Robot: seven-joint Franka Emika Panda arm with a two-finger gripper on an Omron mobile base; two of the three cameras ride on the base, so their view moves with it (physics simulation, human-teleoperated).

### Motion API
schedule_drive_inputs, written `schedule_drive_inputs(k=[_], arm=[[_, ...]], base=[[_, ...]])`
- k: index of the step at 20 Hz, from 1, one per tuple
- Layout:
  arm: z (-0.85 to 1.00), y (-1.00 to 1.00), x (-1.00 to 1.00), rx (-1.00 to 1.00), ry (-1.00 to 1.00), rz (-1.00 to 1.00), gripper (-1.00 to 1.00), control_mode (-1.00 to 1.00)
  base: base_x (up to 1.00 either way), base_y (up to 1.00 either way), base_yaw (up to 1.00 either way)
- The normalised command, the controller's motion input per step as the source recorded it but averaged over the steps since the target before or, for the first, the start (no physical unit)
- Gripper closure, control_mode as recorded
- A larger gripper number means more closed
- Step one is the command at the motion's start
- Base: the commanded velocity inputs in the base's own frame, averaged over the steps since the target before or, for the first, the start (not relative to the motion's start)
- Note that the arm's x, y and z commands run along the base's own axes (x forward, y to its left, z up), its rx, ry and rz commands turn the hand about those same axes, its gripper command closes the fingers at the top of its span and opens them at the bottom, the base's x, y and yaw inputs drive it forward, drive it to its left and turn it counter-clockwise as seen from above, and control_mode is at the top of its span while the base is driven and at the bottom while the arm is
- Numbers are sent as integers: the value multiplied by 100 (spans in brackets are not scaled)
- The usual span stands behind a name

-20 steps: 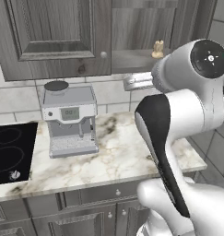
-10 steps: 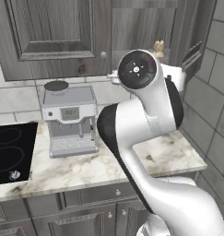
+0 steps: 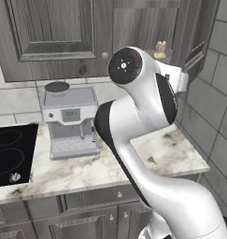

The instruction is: Get the candle and the beer from the cabinet and move them to the dining counter.

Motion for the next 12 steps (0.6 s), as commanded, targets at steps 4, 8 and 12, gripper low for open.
schedule_drive_inputs(k=[4,8,12], arm=[[-2,-6,2,-2,-3,-12,-100,-100],[-9,0,2,-8,-5,-26,-100,-100],[-1,0,6,-4,0,-27,-100,-100]], base=[[0,0,0],[0,0,0],[0,0,0]])
